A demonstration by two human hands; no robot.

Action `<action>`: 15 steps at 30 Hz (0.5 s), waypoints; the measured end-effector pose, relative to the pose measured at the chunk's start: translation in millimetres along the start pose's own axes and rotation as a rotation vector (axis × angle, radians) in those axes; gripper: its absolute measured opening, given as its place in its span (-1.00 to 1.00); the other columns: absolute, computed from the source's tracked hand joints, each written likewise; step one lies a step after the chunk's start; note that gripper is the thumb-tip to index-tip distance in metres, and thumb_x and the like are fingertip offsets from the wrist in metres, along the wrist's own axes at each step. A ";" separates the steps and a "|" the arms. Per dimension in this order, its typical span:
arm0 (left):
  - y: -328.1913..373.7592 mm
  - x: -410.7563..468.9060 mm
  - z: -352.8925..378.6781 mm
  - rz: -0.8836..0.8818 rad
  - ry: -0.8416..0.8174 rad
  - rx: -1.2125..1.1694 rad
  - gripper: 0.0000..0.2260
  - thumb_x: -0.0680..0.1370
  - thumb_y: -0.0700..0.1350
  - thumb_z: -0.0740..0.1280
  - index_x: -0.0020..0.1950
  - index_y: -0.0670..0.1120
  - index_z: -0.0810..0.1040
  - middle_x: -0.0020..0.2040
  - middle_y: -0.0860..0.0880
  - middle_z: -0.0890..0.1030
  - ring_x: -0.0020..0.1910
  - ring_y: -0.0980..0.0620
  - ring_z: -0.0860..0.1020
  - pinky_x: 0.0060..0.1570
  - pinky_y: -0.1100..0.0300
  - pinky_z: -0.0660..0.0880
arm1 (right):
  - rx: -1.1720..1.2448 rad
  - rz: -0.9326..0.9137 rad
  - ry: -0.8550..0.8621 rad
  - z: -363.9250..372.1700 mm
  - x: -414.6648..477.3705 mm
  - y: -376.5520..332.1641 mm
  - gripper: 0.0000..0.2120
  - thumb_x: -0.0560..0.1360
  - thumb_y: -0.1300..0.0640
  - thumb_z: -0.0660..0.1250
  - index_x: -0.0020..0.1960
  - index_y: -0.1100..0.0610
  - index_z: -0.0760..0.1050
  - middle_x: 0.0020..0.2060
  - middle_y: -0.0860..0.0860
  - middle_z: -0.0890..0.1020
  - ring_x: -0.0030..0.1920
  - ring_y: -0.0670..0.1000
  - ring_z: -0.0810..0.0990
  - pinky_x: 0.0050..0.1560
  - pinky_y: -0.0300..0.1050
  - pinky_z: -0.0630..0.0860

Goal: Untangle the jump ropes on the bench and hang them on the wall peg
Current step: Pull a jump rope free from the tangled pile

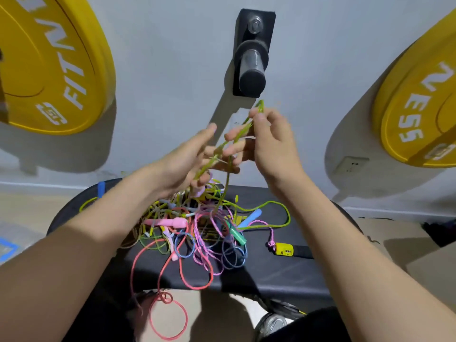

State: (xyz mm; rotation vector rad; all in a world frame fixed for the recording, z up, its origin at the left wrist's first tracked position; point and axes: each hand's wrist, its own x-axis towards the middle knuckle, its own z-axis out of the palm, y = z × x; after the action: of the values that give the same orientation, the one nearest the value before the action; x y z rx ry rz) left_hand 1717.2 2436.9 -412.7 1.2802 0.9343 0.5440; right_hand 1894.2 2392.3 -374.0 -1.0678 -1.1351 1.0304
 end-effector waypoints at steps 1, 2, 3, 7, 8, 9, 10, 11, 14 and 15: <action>-8.0 -4.9 1.6 -0.035 -0.100 0.114 -0.33 0.63 0.44 0.12 0.18 -0.12 0.67 -0.14 -0.02 0.68 -0.39 0.00 0.32 -0.35 0.09 0.17 | 0.069 -0.056 0.070 1.7 1.8 -4.4 -0.84 0.79 0.18 0.00 0.16 0.18 0.33 -0.31 0.18 0.66 -0.50 0.12 0.60 -0.50 -0.16 0.42; -15.5 -8.5 1.2 -0.044 -0.172 0.255 -0.40 0.61 0.40 0.23 0.25 -0.10 0.63 -0.17 -0.03 0.61 -0.33 -0.03 0.37 -0.31 0.09 0.26 | 0.118 -0.104 0.138 1.9 3.2 -8.3 -0.83 0.79 0.19 -0.01 0.15 0.17 0.34 -0.35 0.15 0.64 -0.53 0.08 0.56 -0.50 -0.17 0.38; -22.0 -10.7 -0.2 -0.026 -0.208 0.395 -0.53 0.62 0.30 0.34 0.26 -0.08 0.60 -0.14 -0.06 0.56 -0.26 -0.05 0.42 -0.27 0.09 0.35 | 0.164 -0.140 0.201 1.5 4.5 -12.2 -0.82 0.79 0.19 -0.02 0.14 0.16 0.35 -0.38 0.13 0.63 -0.56 0.05 0.51 -0.50 -0.18 0.34; -31.0 -6.5 -14.5 0.050 -0.073 0.724 -0.79 0.69 -0.01 0.36 0.14 -0.15 0.62 -0.08 -0.10 0.65 -0.15 -0.13 0.57 -0.17 0.17 0.58 | 0.344 -0.200 0.355 -7.5 10.2 -25.7 -0.84 0.79 0.14 0.02 0.13 0.13 0.35 -0.38 0.10 0.63 -0.56 -0.01 0.44 -0.47 -0.20 0.32; -31.7 -4.0 -15.8 0.053 -0.036 0.777 -0.80 0.70 -0.03 0.35 0.10 -0.15 0.64 -0.08 -0.11 0.70 -0.11 -0.23 0.62 -0.06 0.05 0.62 | 0.361 -0.210 0.372 -10.9 10.9 -27.1 -0.85 0.79 0.13 0.04 0.13 0.14 0.35 -0.36 0.12 0.65 -0.55 -0.01 0.46 -0.47 -0.20 0.34; -32.7 -2.7 -14.7 0.064 -0.001 0.802 -0.82 0.70 -0.05 0.35 0.04 -0.13 0.66 -0.07 -0.10 0.73 -0.07 -0.28 0.64 -0.02 -0.01 0.63 | 0.364 -0.206 0.386 -13.6 11.0 -27.3 -0.85 0.78 0.13 0.07 0.12 0.15 0.37 -0.33 0.15 0.67 -0.53 0.00 0.47 -0.46 -0.19 0.36; -32.6 -1.8 -12.6 0.088 0.047 0.795 -0.83 0.70 -0.08 0.35 -0.01 -0.11 0.67 -0.07 -0.06 0.75 -0.10 -0.24 0.65 -0.05 0.02 0.64 | 0.358 -0.175 0.391 -16.5 10.9 -25.6 -0.84 0.77 0.15 0.10 0.10 0.17 0.40 -0.27 0.19 0.69 -0.51 0.01 0.50 -0.45 -0.18 0.38; -32.0 -0.6 -10.2 0.132 0.108 0.754 -0.84 0.70 -0.12 0.36 -0.04 -0.09 0.68 -0.09 0.01 0.76 -0.17 -0.11 0.66 -0.14 0.11 0.62 | 0.330 -0.098 0.396 -18.5 10.6 -21.9 -0.84 0.76 0.19 0.13 0.07 0.19 0.44 -0.19 0.23 0.71 -0.48 0.01 0.53 -0.44 -0.18 0.43; -17.7 1.7 -2.9 0.337 0.236 0.471 -0.86 0.70 -0.19 0.34 0.08 -0.17 0.70 -0.18 0.16 0.75 -0.40 0.29 0.50 -0.39 0.32 0.41 | -0.069 0.293 0.320 -26.4 5.1 -2.4 -0.87 0.66 0.39 0.21 0.08 0.35 0.54 0.05 0.32 0.67 -0.28 0.16 0.72 -0.15 0.04 0.71; -10.9 1.5 -0.6 0.389 0.266 0.353 -0.86 0.70 -0.19 0.35 0.15 -0.17 0.69 -0.18 0.10 0.76 -0.44 0.27 0.45 -0.42 0.33 0.36 | -0.305 0.396 0.199 -29.3 2.4 6.0 -0.84 0.62 0.43 0.22 0.12 0.44 0.55 0.05 0.37 0.67 -0.19 0.25 0.74 0.02 0.23 0.72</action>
State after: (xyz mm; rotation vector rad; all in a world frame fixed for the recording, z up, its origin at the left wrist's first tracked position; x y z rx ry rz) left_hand 1716.0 2435.8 -423.6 1.7564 1.0359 0.8974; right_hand 1923.1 2392.4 -382.5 -1.6497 -0.9566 1.0432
